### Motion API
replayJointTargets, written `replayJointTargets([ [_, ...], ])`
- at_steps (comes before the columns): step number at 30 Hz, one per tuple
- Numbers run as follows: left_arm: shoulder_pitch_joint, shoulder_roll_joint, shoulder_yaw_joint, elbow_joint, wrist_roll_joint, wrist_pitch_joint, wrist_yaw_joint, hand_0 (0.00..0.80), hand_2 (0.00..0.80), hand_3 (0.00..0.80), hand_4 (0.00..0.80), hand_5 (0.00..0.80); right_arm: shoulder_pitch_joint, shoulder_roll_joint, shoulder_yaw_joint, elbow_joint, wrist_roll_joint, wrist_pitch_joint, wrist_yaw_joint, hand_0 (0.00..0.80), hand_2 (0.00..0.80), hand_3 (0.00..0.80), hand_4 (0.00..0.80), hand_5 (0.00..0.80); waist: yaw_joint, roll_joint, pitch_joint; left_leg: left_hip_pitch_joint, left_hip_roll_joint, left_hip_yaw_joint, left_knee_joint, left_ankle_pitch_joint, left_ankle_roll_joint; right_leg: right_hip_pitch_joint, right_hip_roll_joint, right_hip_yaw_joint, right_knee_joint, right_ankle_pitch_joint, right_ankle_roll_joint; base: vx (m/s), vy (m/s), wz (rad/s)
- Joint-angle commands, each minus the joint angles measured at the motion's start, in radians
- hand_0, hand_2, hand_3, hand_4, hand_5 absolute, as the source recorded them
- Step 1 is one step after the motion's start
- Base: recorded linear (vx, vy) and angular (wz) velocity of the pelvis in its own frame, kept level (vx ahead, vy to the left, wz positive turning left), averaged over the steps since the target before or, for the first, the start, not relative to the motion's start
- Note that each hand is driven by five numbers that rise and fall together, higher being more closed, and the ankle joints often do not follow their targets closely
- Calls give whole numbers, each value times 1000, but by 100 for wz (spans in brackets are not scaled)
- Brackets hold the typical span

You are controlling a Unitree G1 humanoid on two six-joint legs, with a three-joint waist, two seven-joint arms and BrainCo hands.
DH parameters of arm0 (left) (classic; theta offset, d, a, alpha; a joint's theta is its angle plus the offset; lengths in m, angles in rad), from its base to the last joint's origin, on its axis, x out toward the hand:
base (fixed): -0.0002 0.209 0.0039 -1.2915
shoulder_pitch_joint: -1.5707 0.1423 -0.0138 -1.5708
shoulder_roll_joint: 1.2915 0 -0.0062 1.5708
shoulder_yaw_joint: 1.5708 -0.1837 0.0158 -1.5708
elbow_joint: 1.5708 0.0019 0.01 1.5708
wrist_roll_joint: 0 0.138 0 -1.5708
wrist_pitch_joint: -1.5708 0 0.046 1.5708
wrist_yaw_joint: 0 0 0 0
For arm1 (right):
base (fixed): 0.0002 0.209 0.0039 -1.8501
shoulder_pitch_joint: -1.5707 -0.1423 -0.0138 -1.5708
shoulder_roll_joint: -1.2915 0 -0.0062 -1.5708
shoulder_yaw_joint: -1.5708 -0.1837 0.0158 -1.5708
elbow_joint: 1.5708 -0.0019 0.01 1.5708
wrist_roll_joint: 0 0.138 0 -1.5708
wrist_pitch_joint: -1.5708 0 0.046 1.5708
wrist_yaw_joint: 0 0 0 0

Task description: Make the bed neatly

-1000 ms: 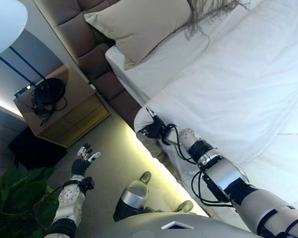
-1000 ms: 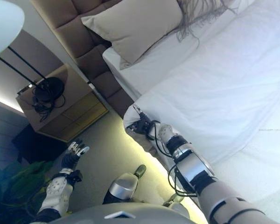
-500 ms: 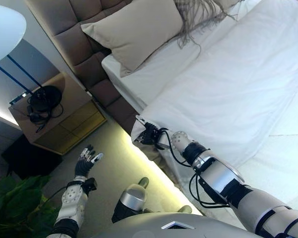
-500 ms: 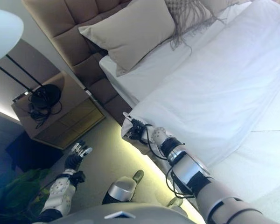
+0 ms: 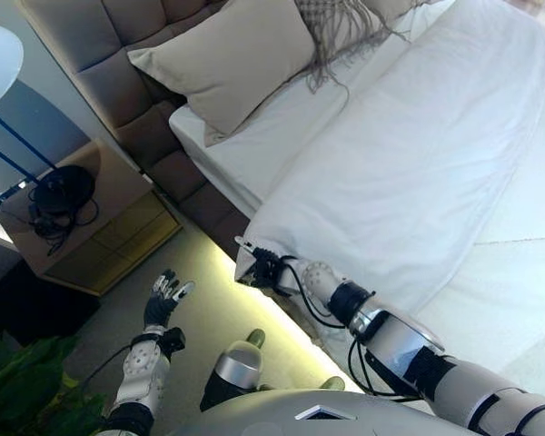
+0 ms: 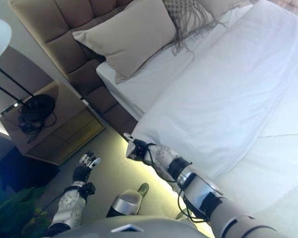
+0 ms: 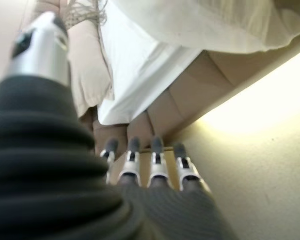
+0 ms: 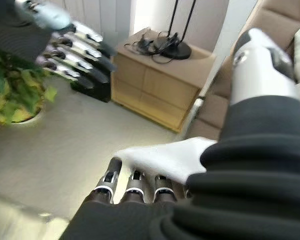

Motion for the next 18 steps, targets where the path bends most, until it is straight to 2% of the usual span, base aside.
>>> replayJointTargets([
  [1, -39, 41, -20, 33, 6, -82, 23, 0, 0, 0, 0, 0, 19, 238, 21, -76, -30, 227, 117, 0, 0, 0, 0, 0, 24, -29, 61, -21, -41, 18, -30, 48, 56, -10, -119, 18, 45, 124, 49, -65, -31, 1],
  [8, -39, 61, 5, 39, -14, -118, 4, 0, 0, 0, 0, 0, 118, 180, 35, -85, -83, 303, 177, 0, 0, 0, 0, 0, 19, -39, 81, -37, -33, 20, -30, 47, 51, -20, -110, 14, 38, 121, 55, -52, -28, 3],
  [15, -48, 69, 6, 36, -31, -129, 6, 0, 0, 0, 0, 0, 190, 180, 55, -109, -81, 366, 236, 0, 0, 0, 0, 0, 9, -39, 94, -44, -28, 24, -30, 46, 52, -29, -103, 17, 40, 115, 57, -15, -7, -1],
  [18, -51, 72, 4, 33, -32, -129, 3, 0, 0, 0, 0, 0, 217, 182, 75, -134, -88, 358, 248, 0, 0, 0, 0, 0, 7, -37, 100, -47, -27, 25, -30, 48, 53, -32, -102, 17, 41, 114, 58, 0, 0, 0],
])
